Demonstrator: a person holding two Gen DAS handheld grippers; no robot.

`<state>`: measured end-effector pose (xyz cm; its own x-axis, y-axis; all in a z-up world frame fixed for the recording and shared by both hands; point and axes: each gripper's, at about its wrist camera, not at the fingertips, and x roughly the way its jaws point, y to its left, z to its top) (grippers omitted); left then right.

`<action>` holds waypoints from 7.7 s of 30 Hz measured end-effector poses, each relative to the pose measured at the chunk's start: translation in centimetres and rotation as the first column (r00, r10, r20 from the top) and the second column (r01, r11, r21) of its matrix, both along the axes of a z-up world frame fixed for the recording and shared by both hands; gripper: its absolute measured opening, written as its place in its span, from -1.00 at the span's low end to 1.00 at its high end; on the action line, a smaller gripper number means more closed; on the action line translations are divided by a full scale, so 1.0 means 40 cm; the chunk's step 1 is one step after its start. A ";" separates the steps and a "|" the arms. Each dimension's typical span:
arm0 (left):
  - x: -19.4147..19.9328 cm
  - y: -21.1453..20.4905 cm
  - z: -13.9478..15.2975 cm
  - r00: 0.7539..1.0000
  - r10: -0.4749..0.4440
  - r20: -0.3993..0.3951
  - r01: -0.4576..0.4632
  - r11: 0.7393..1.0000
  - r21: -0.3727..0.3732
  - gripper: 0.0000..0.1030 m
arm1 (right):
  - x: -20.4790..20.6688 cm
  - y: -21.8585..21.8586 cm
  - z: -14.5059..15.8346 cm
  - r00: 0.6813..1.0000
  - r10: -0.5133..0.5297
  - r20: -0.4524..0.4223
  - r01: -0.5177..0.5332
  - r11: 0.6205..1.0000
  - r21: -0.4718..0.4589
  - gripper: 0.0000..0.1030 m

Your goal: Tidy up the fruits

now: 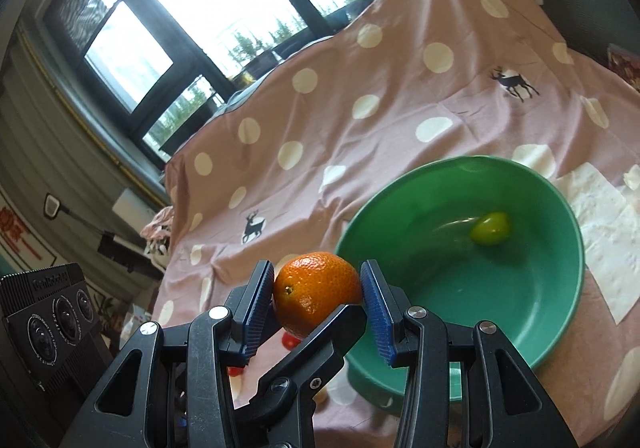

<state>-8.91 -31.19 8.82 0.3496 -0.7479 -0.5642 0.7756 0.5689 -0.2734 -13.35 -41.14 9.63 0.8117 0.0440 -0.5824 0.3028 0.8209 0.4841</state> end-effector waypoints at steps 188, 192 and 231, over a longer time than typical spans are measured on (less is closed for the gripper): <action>0.181 0.433 -0.181 0.819 0.477 -0.321 -0.441 0.879 0.182 0.27 | 0.255 0.219 -0.218 0.864 0.270 -0.426 -0.279 0.959 0.042 -0.08; 0.168 0.385 -0.198 0.837 0.422 -0.348 -0.377 0.906 0.192 0.16 | 0.254 0.208 -0.222 0.868 0.291 -0.403 -0.268 0.957 0.114 -0.08; 0.163 0.308 -0.250 0.832 0.364 -0.419 -0.317 0.931 0.179 -0.16 | 0.279 0.237 -0.283 0.816 0.354 -0.457 -0.312 0.935 0.168 -0.11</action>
